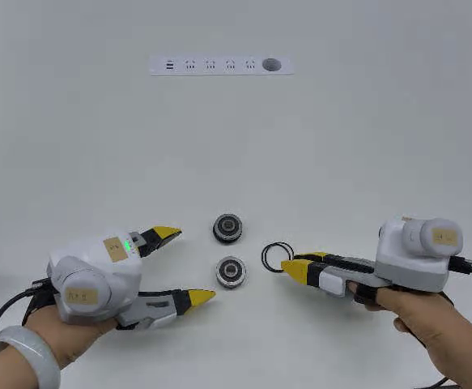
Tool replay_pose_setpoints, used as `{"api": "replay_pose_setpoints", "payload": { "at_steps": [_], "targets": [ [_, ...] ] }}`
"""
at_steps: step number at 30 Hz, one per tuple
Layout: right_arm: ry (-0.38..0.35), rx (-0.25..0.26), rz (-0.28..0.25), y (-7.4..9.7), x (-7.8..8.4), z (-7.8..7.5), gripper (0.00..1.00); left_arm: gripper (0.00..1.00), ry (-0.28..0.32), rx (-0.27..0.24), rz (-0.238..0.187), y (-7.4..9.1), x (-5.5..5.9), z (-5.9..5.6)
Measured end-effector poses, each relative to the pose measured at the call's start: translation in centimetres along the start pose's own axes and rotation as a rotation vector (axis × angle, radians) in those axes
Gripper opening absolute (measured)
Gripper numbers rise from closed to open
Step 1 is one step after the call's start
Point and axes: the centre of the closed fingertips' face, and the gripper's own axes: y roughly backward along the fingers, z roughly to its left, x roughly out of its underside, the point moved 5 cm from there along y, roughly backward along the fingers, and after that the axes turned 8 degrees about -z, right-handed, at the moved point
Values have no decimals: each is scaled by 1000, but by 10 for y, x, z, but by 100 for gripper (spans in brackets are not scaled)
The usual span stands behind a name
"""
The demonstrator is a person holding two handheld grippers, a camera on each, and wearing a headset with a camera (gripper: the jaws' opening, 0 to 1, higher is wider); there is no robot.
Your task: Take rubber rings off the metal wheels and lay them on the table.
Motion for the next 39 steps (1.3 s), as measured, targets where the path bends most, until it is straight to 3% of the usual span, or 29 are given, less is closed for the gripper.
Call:
{"api": "replay_pose_setpoints", "payload": {
  "at_steps": [5, 14, 22, 28, 32, 39],
  "targets": [
    [173, 3, 67, -1, 2, 3, 25, 62, 2, -1, -2, 1, 0, 0],
    [288, -5, 114, -5, 4, 9, 28, 61, -2, -4, 2, 1, -1, 0],
    [523, 2, 196, -6, 6, 12, 30, 61, 2, -7, 3, 2, 0, 0],
    [547, -3, 214, -7, 8, 13, 32, 61, 2, -6, 1, 1, -1, 1],
    [605, 8, 231, -6, 8, 10, 34, 61, 1, -7, -1, 0, -2, 1],
    [615, 12, 214, -4, 6, 9, 40, 61, 1, -7, -1, 0, -2, 2]
  ]
}}
